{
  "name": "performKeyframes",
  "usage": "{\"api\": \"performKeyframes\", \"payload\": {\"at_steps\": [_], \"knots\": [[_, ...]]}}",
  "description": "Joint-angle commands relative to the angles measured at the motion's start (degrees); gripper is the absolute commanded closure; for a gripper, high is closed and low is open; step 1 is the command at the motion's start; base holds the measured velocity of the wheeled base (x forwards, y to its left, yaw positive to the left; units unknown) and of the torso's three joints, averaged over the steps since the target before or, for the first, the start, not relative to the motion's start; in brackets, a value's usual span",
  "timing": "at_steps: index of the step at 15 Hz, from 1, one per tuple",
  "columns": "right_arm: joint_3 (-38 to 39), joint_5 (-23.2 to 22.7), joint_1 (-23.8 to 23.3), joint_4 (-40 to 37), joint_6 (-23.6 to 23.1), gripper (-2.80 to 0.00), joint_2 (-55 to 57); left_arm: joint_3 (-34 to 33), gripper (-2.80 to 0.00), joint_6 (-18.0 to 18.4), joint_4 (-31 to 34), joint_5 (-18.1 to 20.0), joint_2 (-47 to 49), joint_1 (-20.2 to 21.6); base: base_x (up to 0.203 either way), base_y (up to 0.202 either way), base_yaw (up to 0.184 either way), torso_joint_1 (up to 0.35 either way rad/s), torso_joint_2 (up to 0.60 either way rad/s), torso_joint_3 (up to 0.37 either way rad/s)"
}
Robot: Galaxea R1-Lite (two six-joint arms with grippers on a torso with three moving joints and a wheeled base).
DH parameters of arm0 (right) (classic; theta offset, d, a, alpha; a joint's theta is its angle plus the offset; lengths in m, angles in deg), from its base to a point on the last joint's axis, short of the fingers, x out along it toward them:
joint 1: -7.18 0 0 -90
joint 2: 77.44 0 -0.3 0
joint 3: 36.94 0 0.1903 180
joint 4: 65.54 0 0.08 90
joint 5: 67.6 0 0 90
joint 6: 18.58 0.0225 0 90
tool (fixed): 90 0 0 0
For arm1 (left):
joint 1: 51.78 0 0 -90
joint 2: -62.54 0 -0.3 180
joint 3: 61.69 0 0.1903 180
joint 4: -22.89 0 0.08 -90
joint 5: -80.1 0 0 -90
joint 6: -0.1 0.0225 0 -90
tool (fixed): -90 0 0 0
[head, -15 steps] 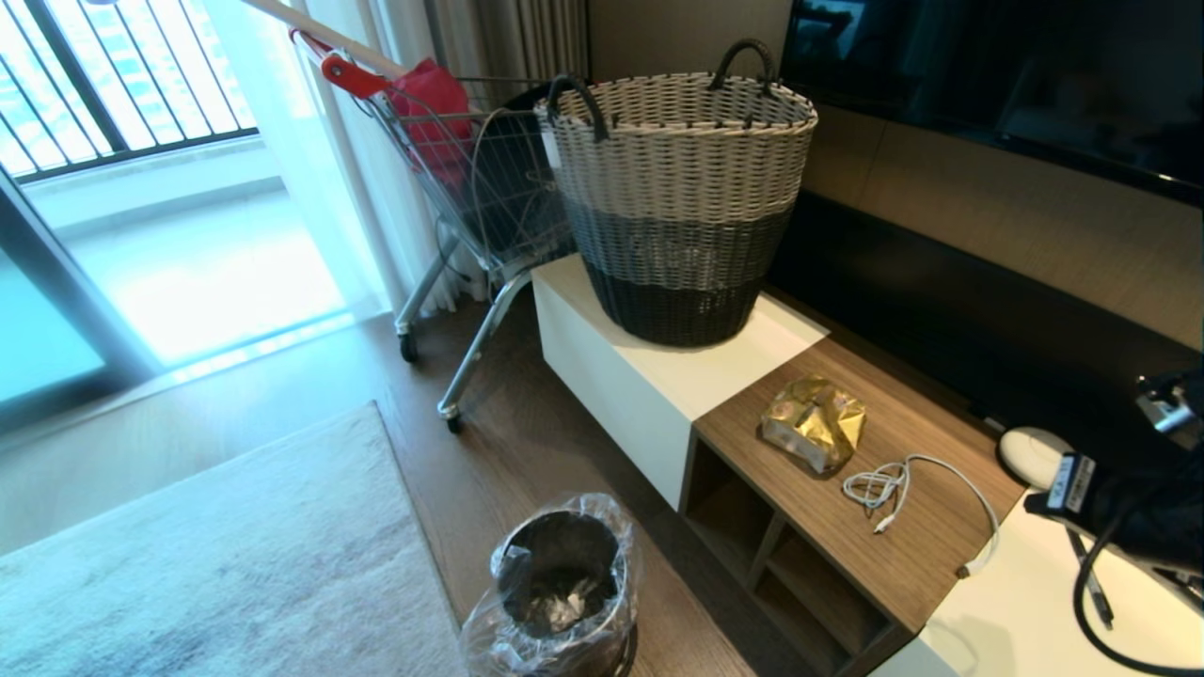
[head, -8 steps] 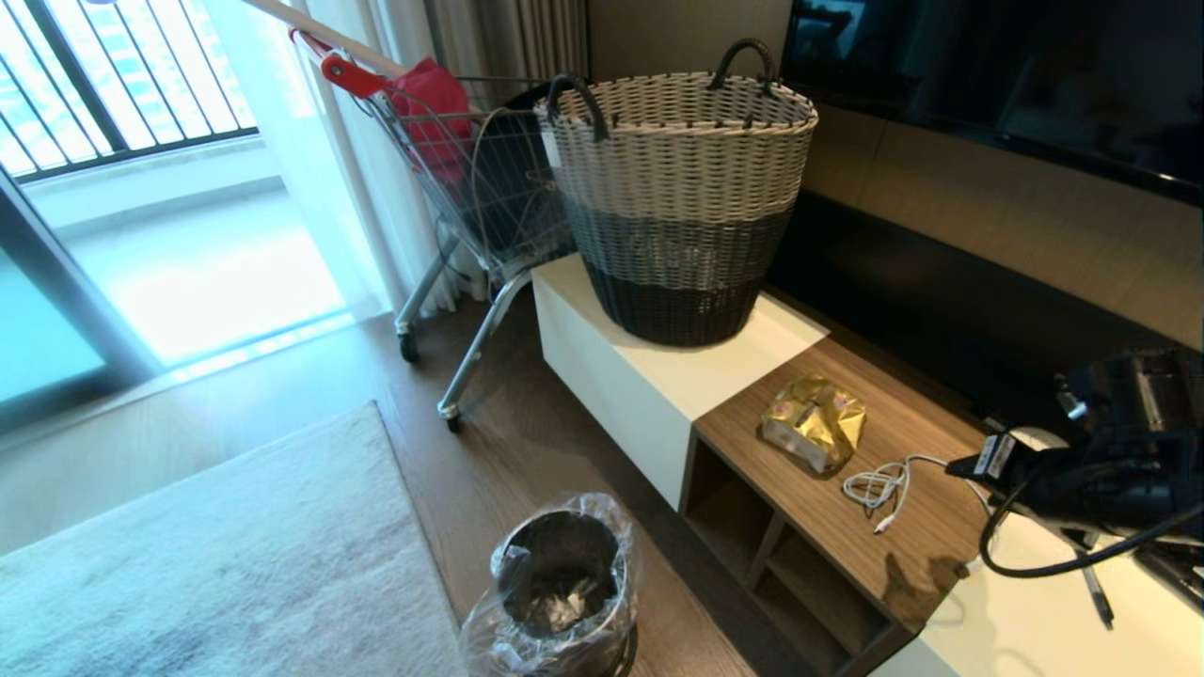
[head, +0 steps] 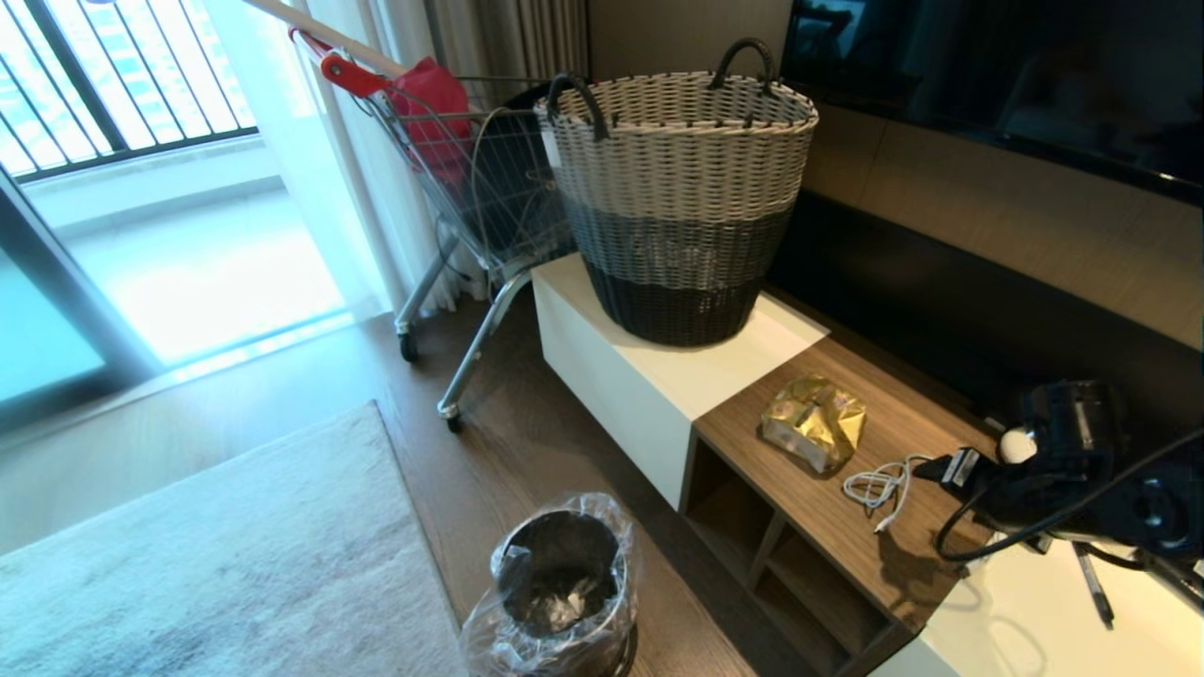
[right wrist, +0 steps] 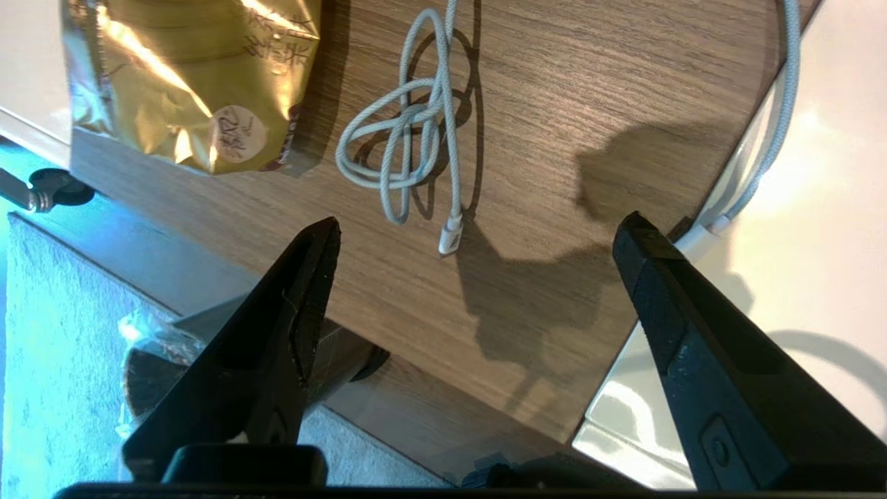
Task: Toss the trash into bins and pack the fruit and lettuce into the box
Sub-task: Pick up the data cable
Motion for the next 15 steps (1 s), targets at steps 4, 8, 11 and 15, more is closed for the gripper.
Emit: {"api": "performKeyframes", "payload": {"at_steps": [4, 8, 11, 15], "knots": [[-0.29, 0.19, -0.08, 6.08, -0.15, -2.80, 7.90, 0.00, 0.00, -0.03, -0.03, -0.04, 0.05, -0.03, 0.000, 0.000, 0.000, 0.000, 0.00, 0.000], [-4.77, 0.32, -0.03, 6.58, -0.27, -2.80, 10.48, 0.00, 0.00, -0.01, -0.03, -0.04, -0.02, -0.04, 0.000, 0.000, 0.000, 0.000, 0.00, 0.000], [-8.61, 0.36, 0.26, 5.98, -0.43, -2.80, 11.97, 0.00, 0.00, -0.01, -0.03, -0.04, -0.02, -0.04, 0.000, 0.000, 0.000, 0.000, 0.00, 0.000], [-10.35, 0.41, 0.35, 6.25, -0.67, -2.80, 13.93, 0.00, 0.00, -0.01, -0.03, -0.04, -0.02, -0.01, 0.000, 0.000, 0.000, 0.000, 0.00, 0.000]]}}
